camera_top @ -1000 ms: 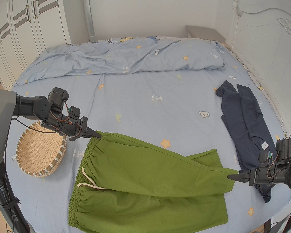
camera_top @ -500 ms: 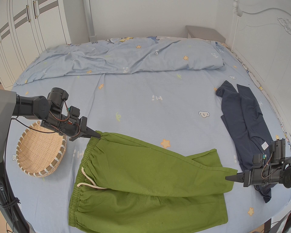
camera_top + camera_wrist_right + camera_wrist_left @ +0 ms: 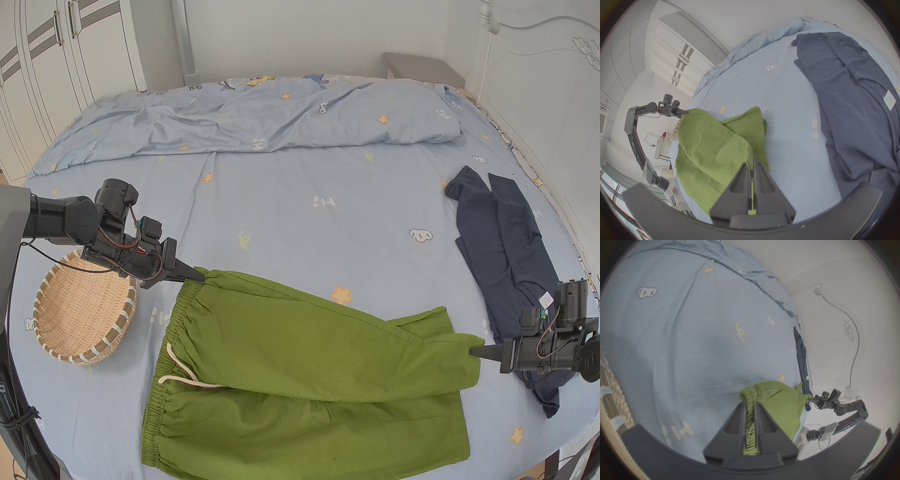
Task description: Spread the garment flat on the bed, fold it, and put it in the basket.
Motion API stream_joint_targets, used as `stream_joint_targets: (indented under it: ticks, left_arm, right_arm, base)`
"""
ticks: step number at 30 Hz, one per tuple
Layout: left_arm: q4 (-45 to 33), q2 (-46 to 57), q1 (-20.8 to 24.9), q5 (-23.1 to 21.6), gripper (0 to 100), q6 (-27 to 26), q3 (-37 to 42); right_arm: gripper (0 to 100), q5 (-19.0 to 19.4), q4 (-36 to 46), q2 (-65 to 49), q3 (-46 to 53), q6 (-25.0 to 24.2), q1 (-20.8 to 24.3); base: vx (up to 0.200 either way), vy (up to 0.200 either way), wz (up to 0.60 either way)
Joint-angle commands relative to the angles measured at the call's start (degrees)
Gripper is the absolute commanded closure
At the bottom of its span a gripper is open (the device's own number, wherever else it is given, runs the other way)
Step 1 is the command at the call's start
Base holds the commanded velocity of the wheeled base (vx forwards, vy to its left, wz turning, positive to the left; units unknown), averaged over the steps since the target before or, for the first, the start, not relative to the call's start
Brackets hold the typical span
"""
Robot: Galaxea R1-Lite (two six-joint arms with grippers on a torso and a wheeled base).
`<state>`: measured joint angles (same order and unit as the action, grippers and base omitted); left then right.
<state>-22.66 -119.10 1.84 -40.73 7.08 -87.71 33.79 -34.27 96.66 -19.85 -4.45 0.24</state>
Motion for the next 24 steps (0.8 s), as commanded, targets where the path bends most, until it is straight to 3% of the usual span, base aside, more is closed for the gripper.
stream_joint_targets:
  ticks: [1, 9, 15, 24]
  left_arm:
    - [-0.01, 2.21, -0.96, -0.05, 100, 0.04, 0.0]
    - [1.92, 4.14, -3.77, -0.14, 100, 0.04, 0.96]
    - [2.27, 5.11, -6.32, -0.4, 100, 0.04, 1.67]
    - [9.13, 5.9, -8.34, -0.05, 100, 0.04, 5.18]
  right_arm:
    - [100, -0.13, 1.66, -3.67, -5.91, -2.23, 0.9]
    - [100, -0.31, 12.56, -6.75, -22.43, -4.6, 4.68]
    - [100, -4.96, 22.05, -5.17, -36.67, -4.43, 7.49]
    - [100, -5.84, 25.65, 2.66, -48.62, -4.52, 9.34]
  base:
    - [0.0, 0.0, 0.0]
    - [0.0, 0.0, 0.0]
    - [0.0, 0.0, 0.0]
    - [0.0, 0.0, 0.0]
